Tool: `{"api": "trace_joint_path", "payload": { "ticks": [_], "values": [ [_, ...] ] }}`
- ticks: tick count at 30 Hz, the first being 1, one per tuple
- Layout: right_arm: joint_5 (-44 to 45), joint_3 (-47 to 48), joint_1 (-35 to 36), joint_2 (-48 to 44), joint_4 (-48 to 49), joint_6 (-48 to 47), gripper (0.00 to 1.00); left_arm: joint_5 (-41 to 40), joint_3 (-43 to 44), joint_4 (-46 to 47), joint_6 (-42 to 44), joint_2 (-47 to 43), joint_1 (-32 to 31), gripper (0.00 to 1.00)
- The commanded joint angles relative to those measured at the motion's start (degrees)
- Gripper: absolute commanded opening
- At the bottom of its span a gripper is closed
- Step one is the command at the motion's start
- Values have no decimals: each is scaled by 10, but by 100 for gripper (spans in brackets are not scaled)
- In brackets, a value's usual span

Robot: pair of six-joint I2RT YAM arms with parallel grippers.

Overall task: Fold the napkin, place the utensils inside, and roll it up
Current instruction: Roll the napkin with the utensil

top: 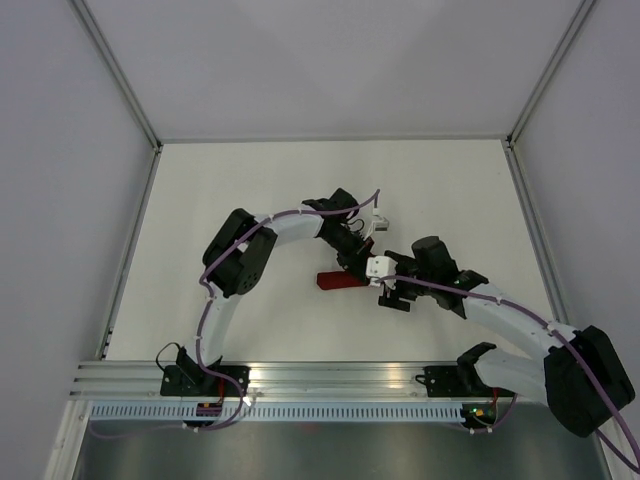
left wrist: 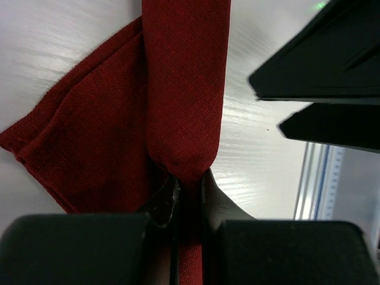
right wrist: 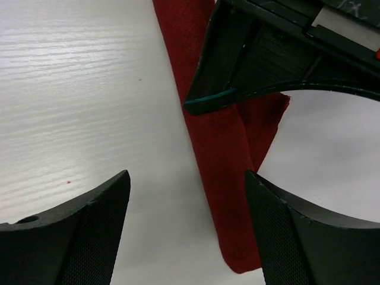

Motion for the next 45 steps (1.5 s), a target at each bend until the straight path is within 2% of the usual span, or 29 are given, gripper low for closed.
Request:
{"api": "trace_joint_path", "payload": {
  "ticks": [1, 8, 11, 14, 15, 18, 24, 34, 35, 36, 41, 45],
  "values": [
    [90, -19, 32, 23, 129, -13, 82, -1, 2, -122, 15, 56, -4, 9],
    [131, -35, 81, 88, 179, -18, 76, 9, 18, -136, 16, 80, -4, 18],
    [133, -35, 91, 101, 182, -12, 71, 1, 26, -139, 11, 81, -3, 20],
    [134, -29, 97, 112, 169, -11, 58, -7, 35, -137, 3, 75, -3, 25],
    [133, -26, 97, 113, 162, -12, 51, -9, 35, -135, -1, 70, -4, 26],
    [124, -19, 97, 117, 124, -18, 40, -8, 27, -107, -18, 53, -2, 33],
    [100, -8, 96, 119, 68, -23, 31, -35, -23, 13, -77, -26, -2, 38],
    [79, 19, 96, 149, 24, -24, 32, -117, -98, 142, -138, -128, 3, 43],
    [75, 22, 95, 152, 20, -23, 31, -129, -105, 153, -137, -142, 6, 44],
    [72, 24, 94, 155, 18, -23, 31, -135, -112, 162, -159, -151, 6, 50],
    [27, 59, 78, 182, -31, -31, 30, -191, -187, 262, -190, -214, 23, 50],
    [-27, 122, 33, 228, -102, -67, 31, -251, -265, 356, -227, -299, 41, 50]
  ]
}}
